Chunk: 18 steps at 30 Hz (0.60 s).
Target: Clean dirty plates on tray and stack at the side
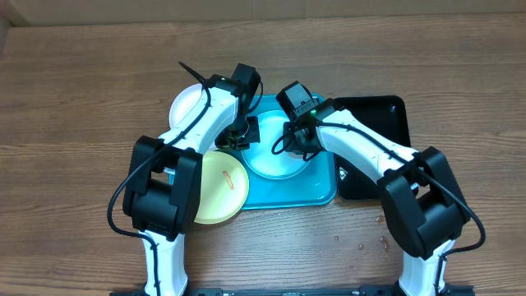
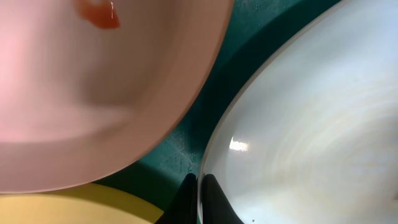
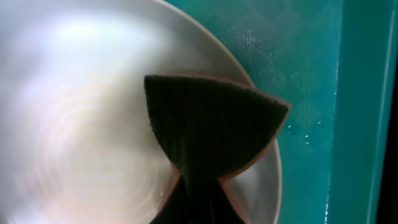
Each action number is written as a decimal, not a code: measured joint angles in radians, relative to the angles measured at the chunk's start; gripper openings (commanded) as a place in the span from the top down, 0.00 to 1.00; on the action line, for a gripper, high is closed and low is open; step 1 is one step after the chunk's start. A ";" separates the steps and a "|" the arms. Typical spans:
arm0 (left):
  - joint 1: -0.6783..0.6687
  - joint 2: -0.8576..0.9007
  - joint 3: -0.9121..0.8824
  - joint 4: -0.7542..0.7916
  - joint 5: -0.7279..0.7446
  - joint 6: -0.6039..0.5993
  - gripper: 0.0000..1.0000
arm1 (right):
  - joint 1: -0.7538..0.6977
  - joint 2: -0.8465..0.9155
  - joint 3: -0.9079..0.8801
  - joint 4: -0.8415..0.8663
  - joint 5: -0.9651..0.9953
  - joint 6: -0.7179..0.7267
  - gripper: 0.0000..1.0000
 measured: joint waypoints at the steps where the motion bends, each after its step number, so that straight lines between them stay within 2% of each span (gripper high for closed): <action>1: 0.000 0.000 0.000 0.000 0.000 0.000 0.96 | 0.000 0.006 0.000 0.000 0.000 0.002 0.96; 9: 0.000 0.000 0.000 0.000 0.000 0.000 0.96 | -0.006 0.020 -0.016 0.034 -0.046 0.002 0.96; 18: 0.008 0.000 0.000 -0.007 -0.008 0.000 0.96 | -0.026 0.020 -0.040 0.113 -0.253 -0.063 0.96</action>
